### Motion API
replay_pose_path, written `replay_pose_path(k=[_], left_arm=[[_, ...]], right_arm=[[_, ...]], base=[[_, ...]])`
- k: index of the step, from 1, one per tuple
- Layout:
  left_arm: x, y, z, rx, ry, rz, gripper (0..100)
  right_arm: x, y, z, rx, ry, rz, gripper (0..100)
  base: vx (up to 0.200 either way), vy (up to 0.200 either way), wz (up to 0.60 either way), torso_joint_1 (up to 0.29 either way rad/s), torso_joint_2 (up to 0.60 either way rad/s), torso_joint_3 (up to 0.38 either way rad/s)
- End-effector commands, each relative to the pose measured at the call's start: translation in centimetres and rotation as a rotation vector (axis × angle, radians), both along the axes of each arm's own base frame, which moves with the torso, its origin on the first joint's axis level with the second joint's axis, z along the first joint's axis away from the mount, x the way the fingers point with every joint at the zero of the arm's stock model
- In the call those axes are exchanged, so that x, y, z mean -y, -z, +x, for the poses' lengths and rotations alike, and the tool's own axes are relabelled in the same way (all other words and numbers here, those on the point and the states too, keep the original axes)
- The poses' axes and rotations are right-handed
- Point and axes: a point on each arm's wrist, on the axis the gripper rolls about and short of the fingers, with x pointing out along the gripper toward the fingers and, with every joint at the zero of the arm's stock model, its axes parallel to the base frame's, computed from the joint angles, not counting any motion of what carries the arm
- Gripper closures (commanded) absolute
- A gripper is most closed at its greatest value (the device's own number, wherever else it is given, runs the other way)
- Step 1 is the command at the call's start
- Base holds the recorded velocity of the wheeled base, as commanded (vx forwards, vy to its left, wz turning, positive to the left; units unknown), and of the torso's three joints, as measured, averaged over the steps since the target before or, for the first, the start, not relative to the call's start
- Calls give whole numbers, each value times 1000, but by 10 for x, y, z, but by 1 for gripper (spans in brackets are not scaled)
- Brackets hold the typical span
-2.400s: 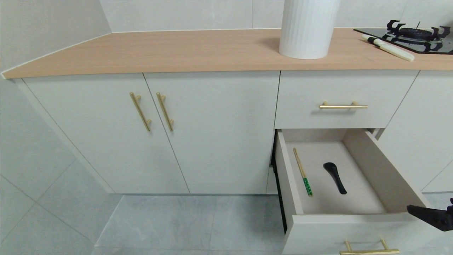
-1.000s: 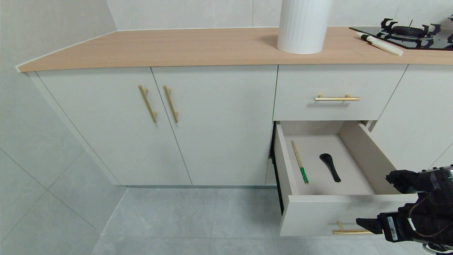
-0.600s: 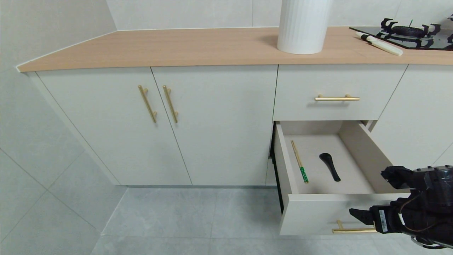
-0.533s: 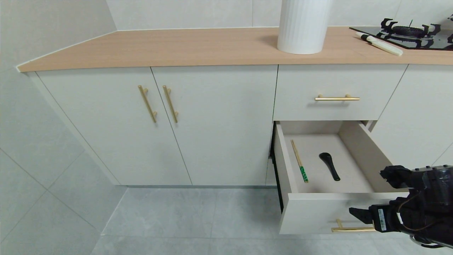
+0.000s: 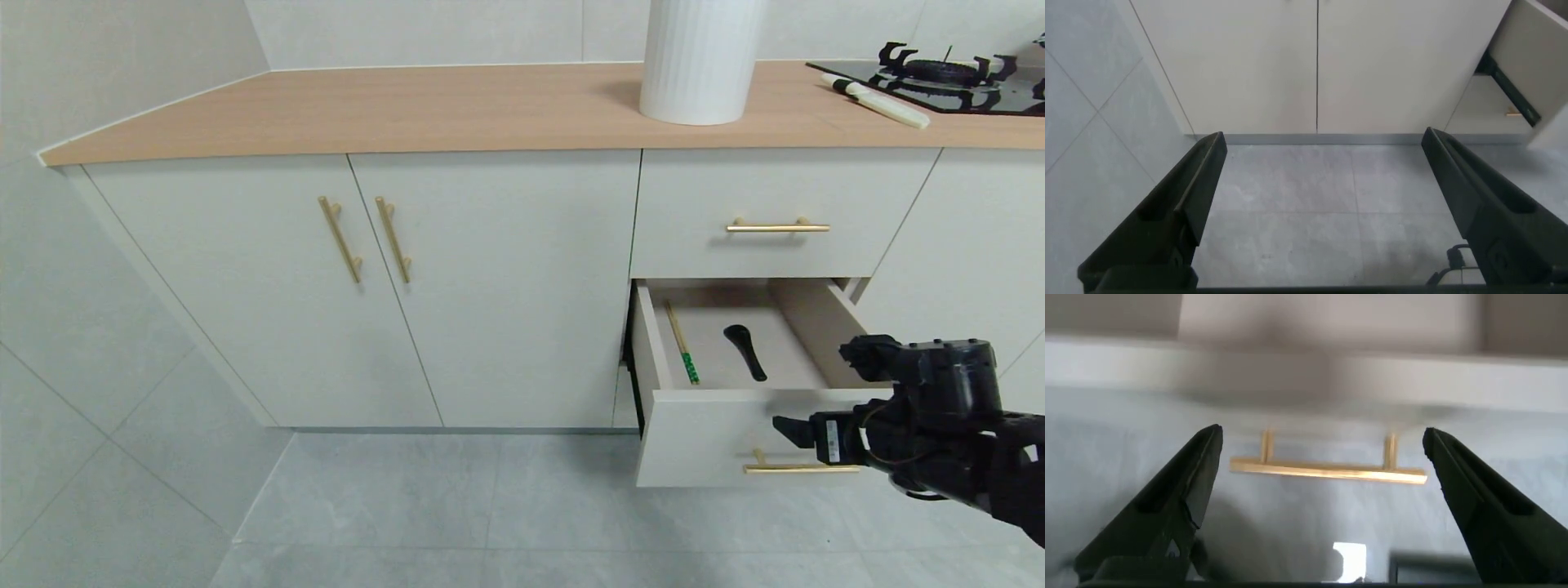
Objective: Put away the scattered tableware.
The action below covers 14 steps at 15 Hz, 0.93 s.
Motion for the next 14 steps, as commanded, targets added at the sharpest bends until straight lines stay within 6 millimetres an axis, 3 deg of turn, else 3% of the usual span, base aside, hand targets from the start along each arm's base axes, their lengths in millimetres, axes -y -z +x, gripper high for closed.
replay_pose_path(k=[1,8,14], left_arm=[[0,0,0,0,-1,0,0],[0,0,0,0,-1,0,0],[0,0,0,1,-1,0,0]], right_arm=[[-4,10,33,-2,3,-20,0],[-10,14,106,94,32,-30,0],[0,32,136,187,114,-33,0]], base=[[0,0,0,0,0,0],[0,0,0,0,0,0],[0,0,0,0,0,0]])
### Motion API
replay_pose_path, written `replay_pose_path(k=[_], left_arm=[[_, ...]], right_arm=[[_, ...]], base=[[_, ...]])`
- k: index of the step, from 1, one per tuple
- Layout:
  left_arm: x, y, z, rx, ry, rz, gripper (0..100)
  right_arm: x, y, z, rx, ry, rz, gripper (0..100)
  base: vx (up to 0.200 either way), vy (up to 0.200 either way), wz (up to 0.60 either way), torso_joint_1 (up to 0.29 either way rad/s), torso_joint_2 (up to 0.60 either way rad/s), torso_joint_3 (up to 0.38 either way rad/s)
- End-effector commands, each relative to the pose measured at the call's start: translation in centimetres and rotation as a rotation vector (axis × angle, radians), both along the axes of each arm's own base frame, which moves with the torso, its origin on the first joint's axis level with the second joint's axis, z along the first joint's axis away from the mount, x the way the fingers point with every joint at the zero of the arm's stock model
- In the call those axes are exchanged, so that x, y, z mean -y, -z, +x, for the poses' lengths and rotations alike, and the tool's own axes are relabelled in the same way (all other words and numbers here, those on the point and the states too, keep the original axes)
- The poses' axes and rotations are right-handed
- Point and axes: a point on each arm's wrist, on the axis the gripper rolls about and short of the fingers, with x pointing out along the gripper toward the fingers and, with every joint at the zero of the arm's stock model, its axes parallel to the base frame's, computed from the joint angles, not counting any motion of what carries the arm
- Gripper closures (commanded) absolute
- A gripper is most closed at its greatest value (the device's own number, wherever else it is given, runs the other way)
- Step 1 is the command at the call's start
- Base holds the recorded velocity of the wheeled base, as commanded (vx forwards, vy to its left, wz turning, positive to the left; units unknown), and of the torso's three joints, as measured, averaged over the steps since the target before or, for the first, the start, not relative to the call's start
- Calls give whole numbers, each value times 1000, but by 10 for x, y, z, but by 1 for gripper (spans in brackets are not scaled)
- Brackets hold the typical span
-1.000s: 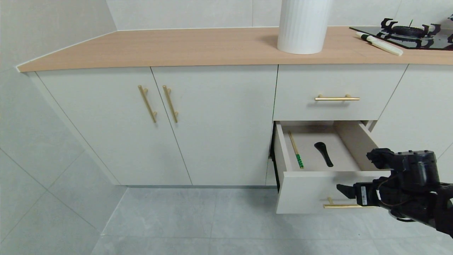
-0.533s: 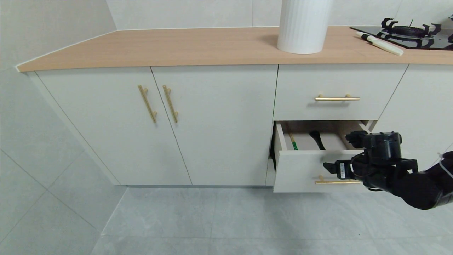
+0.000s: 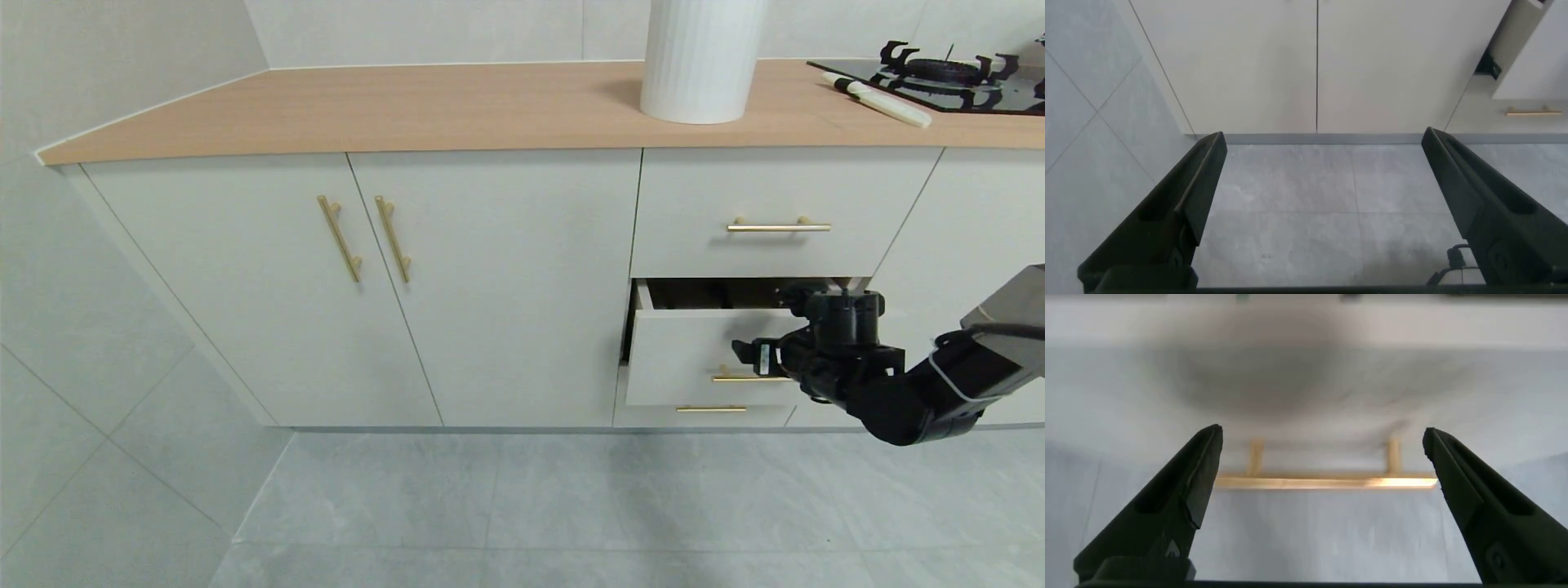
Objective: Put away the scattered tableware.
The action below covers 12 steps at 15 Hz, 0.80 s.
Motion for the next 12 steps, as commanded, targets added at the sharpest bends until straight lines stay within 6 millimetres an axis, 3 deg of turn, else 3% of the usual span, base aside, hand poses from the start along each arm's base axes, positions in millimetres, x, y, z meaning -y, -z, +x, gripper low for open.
replay_pose_path(k=[1,9,12], left_arm=[[0,0,0,0,-1,0,0],[0,0,0,0,-1,0,0],[0,0,0,0,-1,0,0]], right_arm=[[6,17,10,1,26,-3,0],[4,30,47,167,134,7,0],[7,27,54,201,145,14,0]], base=[[0,0,0,0,0,0],[0,0,0,0,0,0],[0,0,0,0,0,0]])
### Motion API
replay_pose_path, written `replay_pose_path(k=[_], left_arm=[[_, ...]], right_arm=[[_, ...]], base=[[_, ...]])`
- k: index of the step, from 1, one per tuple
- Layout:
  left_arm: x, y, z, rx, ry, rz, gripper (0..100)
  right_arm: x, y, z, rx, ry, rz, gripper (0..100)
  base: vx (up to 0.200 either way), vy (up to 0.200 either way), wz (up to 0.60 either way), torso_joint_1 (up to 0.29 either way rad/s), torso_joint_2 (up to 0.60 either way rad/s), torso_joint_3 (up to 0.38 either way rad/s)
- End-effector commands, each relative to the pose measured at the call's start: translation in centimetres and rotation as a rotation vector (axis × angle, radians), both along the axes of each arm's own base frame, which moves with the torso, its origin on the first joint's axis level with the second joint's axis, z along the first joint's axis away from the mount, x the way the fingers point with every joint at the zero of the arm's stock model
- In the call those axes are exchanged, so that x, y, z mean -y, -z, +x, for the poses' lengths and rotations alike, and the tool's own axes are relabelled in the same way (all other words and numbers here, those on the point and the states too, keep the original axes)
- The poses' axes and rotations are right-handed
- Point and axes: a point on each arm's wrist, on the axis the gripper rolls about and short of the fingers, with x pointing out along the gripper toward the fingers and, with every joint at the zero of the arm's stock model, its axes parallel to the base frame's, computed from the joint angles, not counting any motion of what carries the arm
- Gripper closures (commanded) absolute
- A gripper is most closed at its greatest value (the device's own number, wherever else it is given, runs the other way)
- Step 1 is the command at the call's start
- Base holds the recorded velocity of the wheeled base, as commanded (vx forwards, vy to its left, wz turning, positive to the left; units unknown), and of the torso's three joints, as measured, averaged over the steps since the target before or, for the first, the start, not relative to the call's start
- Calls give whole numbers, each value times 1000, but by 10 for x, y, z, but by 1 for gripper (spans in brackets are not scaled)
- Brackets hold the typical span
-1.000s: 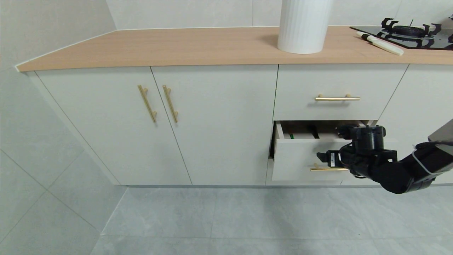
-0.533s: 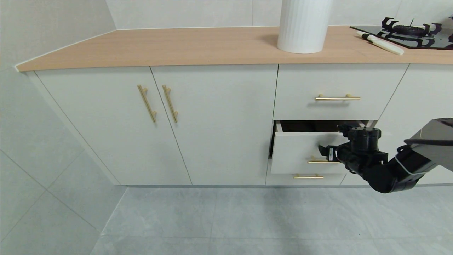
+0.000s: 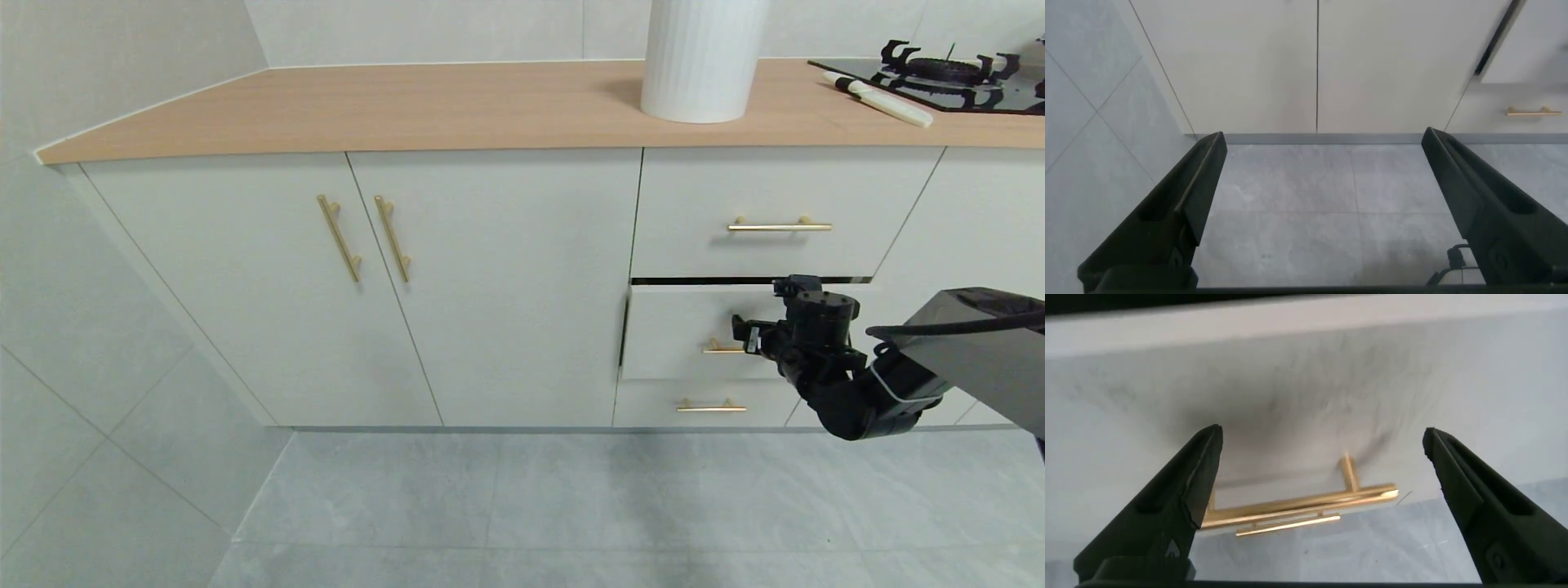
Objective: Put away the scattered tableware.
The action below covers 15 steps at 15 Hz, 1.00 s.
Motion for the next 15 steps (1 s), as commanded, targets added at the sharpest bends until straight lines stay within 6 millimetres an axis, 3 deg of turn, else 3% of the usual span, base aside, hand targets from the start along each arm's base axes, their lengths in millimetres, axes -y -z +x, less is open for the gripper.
replay_pose_path(k=[1,5,15], left_arm=[[0,0,0,0,-1,0,0],[0,0,0,0,-1,0,0],[0,0,0,0,-1,0,0]], right_arm=[[3,3,7,10,13,6,0],[11,1,29,91,110,46,0],[18,-9,39,156,145,90,0]], base=[[0,0,0,0,0,0],[0,0,0,0,0,0],[0,0,0,0,0,0]])
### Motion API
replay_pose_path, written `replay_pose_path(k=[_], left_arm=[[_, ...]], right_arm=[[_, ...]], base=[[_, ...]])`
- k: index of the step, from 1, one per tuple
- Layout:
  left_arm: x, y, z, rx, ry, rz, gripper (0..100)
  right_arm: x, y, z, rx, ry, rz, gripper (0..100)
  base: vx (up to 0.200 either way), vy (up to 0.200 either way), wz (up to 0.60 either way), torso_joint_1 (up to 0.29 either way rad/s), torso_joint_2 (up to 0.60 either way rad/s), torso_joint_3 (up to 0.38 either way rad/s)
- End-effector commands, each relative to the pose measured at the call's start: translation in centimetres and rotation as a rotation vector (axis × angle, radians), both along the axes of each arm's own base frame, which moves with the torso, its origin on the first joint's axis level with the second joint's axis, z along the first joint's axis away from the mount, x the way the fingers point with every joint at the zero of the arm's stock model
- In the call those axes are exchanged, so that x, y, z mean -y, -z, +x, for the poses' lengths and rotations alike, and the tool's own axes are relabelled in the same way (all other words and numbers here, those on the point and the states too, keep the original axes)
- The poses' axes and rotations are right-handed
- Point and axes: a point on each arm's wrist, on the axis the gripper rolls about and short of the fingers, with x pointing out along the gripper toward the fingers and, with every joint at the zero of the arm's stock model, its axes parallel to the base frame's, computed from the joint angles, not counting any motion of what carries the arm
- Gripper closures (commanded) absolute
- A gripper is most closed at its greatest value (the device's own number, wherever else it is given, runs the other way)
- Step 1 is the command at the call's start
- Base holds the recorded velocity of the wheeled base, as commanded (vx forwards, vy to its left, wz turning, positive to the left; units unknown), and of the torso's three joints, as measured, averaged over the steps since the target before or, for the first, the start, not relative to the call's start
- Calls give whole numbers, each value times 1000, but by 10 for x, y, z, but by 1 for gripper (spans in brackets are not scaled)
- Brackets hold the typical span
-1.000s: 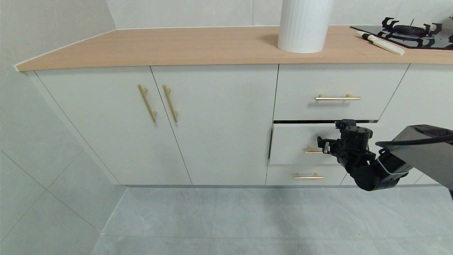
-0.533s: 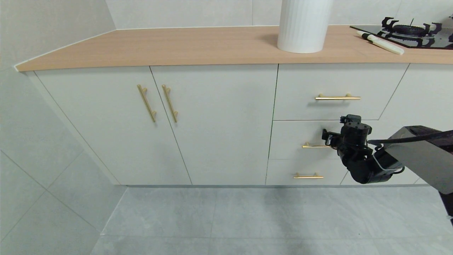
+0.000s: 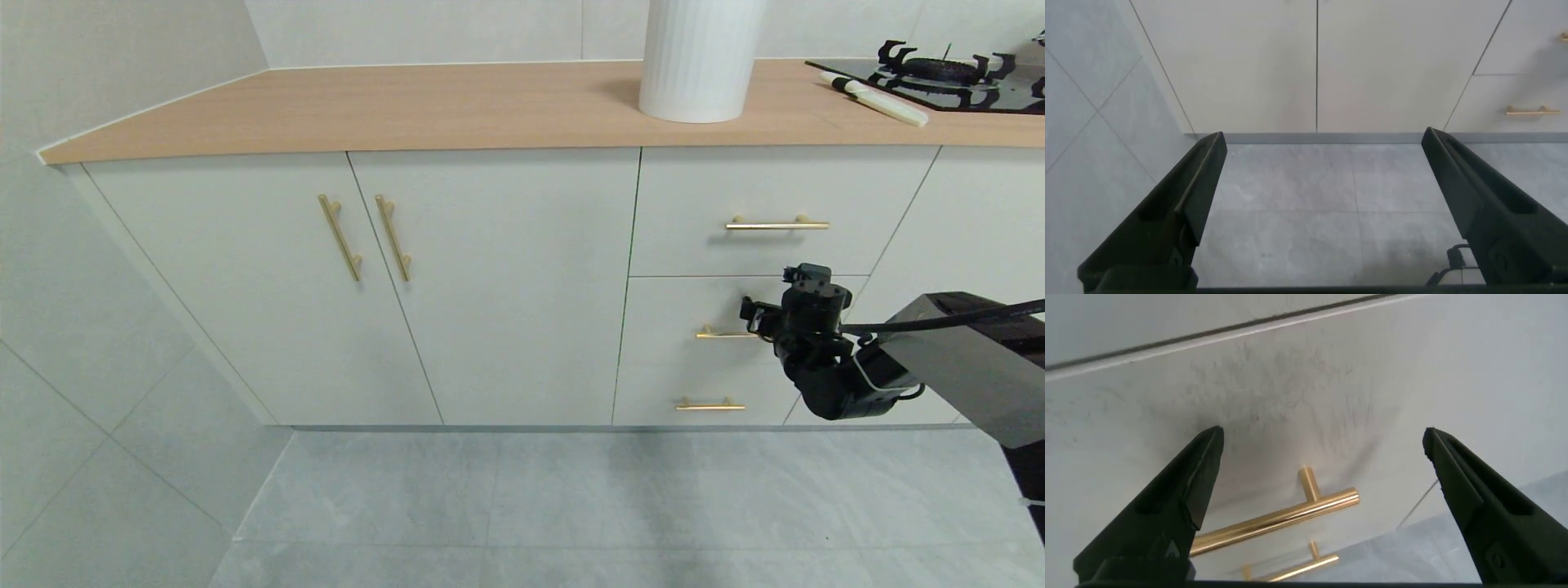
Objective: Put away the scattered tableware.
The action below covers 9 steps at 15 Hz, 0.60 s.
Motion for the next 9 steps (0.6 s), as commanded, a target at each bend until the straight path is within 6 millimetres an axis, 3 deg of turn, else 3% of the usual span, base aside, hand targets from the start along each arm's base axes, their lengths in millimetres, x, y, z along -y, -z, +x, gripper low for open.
replay_pose_path(k=[1,3,4,7,9], left_arm=[[0,0,0,-2,-1,0,0],[0,0,0,0,-1,0,0],[0,0,0,0,-1,0,0],[0,0,0,0,-1,0,0],[0,0,0,-2,-1,0,0]], right_arm=[[2,-7,-1,25,9,7,0],[3,-16,-13,14,7,20,0],[3,-29,-32,-4,-4,19,0],[1,-80,-133,-51,-131,19,0],[8,-129,-192,66,-123,24,0]], base=[[0,0,0,0,0,0],[0,0,0,0,0,0],[0,0,0,0,0,0],[0,0,0,0,0,0],[0,0,0,0,0,0]])
